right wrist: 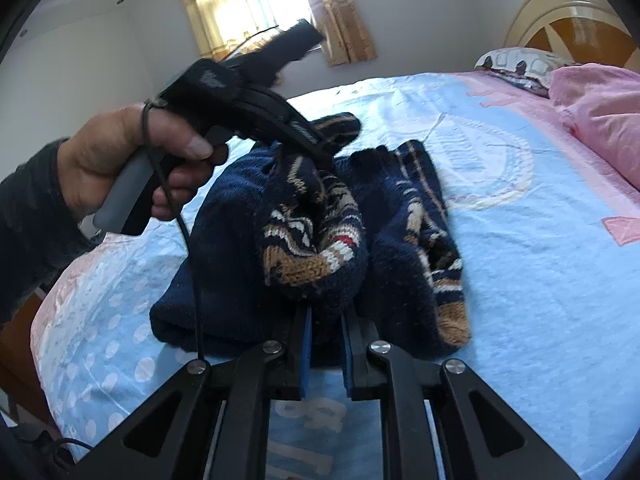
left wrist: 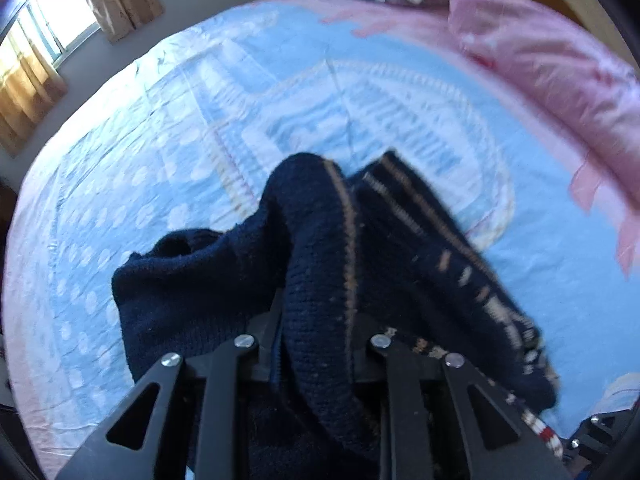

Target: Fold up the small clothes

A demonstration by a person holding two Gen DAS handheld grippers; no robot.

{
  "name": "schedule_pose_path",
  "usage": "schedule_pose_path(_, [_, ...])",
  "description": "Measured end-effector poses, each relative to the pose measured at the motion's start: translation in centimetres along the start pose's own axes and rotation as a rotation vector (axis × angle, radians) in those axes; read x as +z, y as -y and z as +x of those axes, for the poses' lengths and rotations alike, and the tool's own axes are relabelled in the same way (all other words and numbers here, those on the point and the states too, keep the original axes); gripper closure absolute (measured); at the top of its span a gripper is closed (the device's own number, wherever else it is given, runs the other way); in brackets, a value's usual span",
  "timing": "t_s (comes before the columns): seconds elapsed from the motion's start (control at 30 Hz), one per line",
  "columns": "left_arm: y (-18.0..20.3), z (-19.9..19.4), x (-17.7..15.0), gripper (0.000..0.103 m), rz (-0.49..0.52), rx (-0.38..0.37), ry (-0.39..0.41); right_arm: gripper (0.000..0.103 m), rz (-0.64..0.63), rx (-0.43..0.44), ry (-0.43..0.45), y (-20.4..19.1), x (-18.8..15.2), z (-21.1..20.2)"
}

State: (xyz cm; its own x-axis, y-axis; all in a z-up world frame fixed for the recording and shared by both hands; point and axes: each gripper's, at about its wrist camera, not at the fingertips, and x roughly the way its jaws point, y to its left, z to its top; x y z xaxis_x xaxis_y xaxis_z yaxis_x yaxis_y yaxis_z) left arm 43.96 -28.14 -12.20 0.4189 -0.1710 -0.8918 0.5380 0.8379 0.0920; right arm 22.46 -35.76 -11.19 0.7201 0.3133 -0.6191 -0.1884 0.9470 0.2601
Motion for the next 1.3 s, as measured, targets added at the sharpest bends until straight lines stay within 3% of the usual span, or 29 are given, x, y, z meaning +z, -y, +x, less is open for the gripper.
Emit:
schedule_pose_path(0.1, [-0.3,-1.3,0.7,0.083,-0.034,-0.09,0.056,0.094,0.012,-0.001,0.041,0.4,0.5,-1.0])
schedule_pose_path(0.2, [0.0,-1.6,1.9,0.084,-0.05,-0.126,0.104,0.094,0.025,-0.024,0.077,1.0,1.1,-2.0])
schedule_pose_path(0.3, [1.9,-0.1,3.2,0.091,-0.016,-0.133,0.098,0.094,0.065,-0.061,0.057,2.6,1.2,-1.8])
schedule_pose_path(0.37, [2.7,1.5,3.8,0.09,0.005,-0.105,0.08,0.094,0.124,-0.046,0.009,3.9,1.0,-1.1])
schedule_pose_path(0.43, [3.9,3.5,4.0,0.079,0.024,-0.098,0.052,0.094,0.173,-0.014,-0.054,4.9,0.5,-0.2])
schedule_pose_path(0.53, [4.5,3.5,3.5,0.062,0.031,-0.1,0.084,0.094,0.205,0.022,-0.104,5.5,0.0,0.4])
schedule_pose_path(0.6, [4.7,2.4,3.1,0.04,0.035,-0.113,0.132,0.094,0.221,0.031,-0.109,5.9,-0.2,0.2])
schedule_pose_path(0.67, [4.4,0.7,2.6,0.034,0.038,-0.115,0.194,0.093,0.227,0.039,-0.124,6.3,-0.3,0.1])
schedule_pose_path(0.73, [3.4,-1.5,1.9,0.021,0.034,-0.092,0.249,0.093,0.229,0.03,-0.125,6.6,-0.3,-0.2])
schedule_pose_path(0.83, [1.7,-3.3,0.6,0.015,0.029,-0.048,0.302,0.09,0.218,-0.018,-0.072,6.9,-0.1,-1.7])
schedule_pose_path(0.87, [1.0,-3.6,-0.1,0.011,0.024,-0.028,0.308,0.088,0.208,-0.052,-0.045,6.9,0.1,-2.3])
schedule_pose_path(0.93, [-0.6,-4.6,-2.4,0.01,0.008,0.014,0.333,0.063,0.225,-0.082,0.021,7.4,0.7,-3.9])
schedule_pose_path(0.97, [-1.1,-4.6,-3.1,0.01,0.006,0.022,0.338,0.039,0.254,-0.071,0.049,7.8,1.1,-4.4])
schedule_pose_path(1.0, [-1.6,-4.8,-4.2,0.01,0.004,0.034,0.341,0.034,0.279,-0.054,0.073,8.0,1.6,-4.7])
schedule_pose_path(1.17, [-3.1,-4.7,-8.4,0.007,-0.035,0.045,0.321,0.037,0.217,0.017,0.066,5.9,5.1,-2.1])
schedule_pose_path(1.2, [-3.3,-4.5,-9.1,0.007,-0.051,0.033,0.314,0.047,0.214,0.041,0.03,5.5,5.6,-0.8])
schedule_pose_path(1.27, [-3.3,-4.2,-10.3,0.005,-0.067,0.009,0.309,0.057,0.228,0.055,-0.055,5.4,5.9,1.3])
schedule_pose_path(1.3, [-3.3,-3.9,-10.8,0.005,-0.072,0.006,0.305,0.071,0.229,0.051,-0.092,5.3,5.7,2.3])
